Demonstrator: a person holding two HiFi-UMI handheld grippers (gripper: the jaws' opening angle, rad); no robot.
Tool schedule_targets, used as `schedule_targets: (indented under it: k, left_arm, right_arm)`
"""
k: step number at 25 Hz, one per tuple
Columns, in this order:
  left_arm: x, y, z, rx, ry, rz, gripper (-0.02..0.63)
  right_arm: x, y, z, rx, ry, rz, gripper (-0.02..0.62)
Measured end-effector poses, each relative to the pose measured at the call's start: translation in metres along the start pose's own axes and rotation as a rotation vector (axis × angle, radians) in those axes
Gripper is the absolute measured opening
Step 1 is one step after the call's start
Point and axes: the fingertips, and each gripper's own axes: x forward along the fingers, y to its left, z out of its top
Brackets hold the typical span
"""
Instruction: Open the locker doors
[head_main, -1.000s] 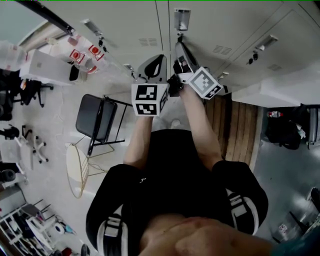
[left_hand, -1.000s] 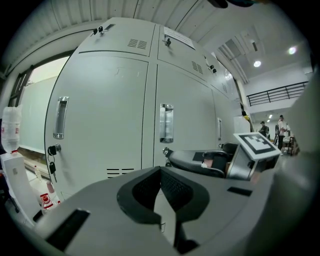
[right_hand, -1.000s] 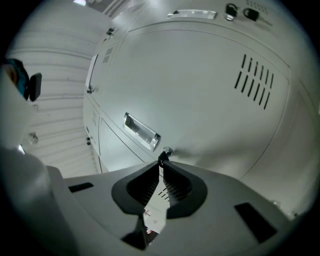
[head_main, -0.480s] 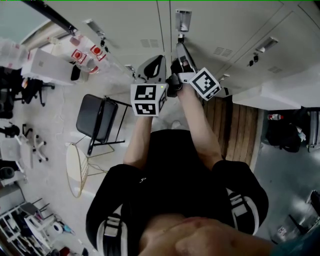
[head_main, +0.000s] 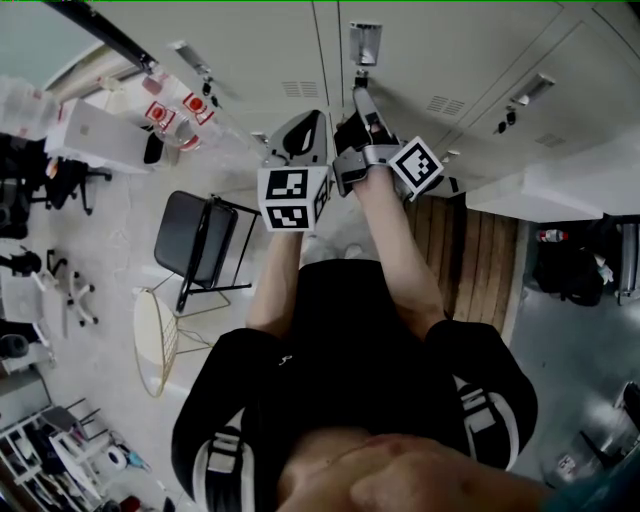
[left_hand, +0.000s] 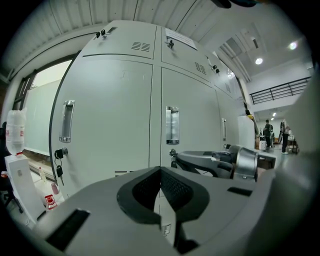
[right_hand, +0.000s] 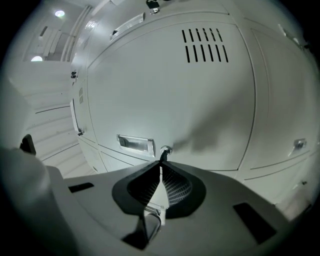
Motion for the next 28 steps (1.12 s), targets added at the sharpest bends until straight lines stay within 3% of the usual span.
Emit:
schedule_targets:
  k: [8,19,28]
  left_arm:
    - [0.0,-0.003,-0.002,-0.011,0.001,-0.003,0.009]
    - [0.003,-0.013,-0.002,-0.019,-0.004,-0.018,0.009]
    - [0.008,-0.021,0.0,-0.025,-0.013,-0.032,0.009]
  right_arm:
    - [-0.003,0.005,-0.001,-0.095,0.066,-0.013,0.029]
    - [-0.009,0.018,0.004,-0.335,0.13,-0.049,0.032]
    - [-0.011,0.038,0.006,-0.674,0.193,-0.074,0.031]
